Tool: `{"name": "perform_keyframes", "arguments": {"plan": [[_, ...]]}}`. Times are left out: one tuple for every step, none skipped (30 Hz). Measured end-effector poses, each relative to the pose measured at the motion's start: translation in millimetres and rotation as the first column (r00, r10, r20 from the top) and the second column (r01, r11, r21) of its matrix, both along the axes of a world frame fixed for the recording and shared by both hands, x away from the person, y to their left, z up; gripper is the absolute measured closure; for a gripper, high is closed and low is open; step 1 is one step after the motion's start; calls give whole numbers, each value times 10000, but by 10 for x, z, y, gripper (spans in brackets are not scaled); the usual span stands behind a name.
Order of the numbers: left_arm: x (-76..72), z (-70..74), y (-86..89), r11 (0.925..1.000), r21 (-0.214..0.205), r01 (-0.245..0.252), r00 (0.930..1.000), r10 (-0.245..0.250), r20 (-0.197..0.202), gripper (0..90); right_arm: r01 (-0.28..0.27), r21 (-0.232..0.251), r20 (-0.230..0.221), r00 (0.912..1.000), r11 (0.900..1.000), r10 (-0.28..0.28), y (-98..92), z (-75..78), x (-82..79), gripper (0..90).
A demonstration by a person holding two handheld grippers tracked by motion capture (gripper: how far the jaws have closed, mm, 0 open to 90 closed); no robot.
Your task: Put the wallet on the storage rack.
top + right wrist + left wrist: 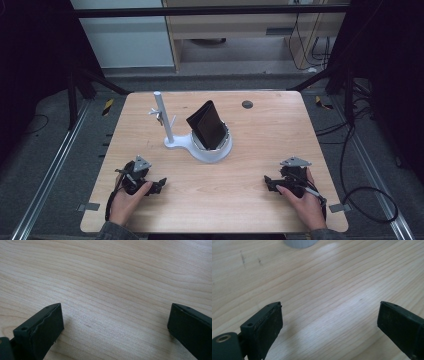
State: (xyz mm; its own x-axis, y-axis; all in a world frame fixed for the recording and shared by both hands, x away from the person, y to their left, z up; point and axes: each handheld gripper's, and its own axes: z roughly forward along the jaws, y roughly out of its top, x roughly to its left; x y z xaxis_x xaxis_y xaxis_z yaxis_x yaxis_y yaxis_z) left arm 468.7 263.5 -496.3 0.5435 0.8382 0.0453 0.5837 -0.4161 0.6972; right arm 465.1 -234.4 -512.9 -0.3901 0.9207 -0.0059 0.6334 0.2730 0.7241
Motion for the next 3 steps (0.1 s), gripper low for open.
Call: {"name": "perform_keyframes", "arguments": {"plan": [[16, -28, 33, 10000, 49, -41, 10000, 41, -59, 62, 3, 1, 5, 10000, 10000, -3, 0, 0, -1, 6], [32, -44, 60, 9999, 121, -49, 9999, 51, -140, 62, 6, 3, 4, 10000, 10000, -6, 1, 0, -2, 6], [43, -58, 74, 9998, 56, -173, 9997, 174, -165, 62, 4, 1, 4, 10000, 10000, -4, 1, 0, -2, 6]]}}
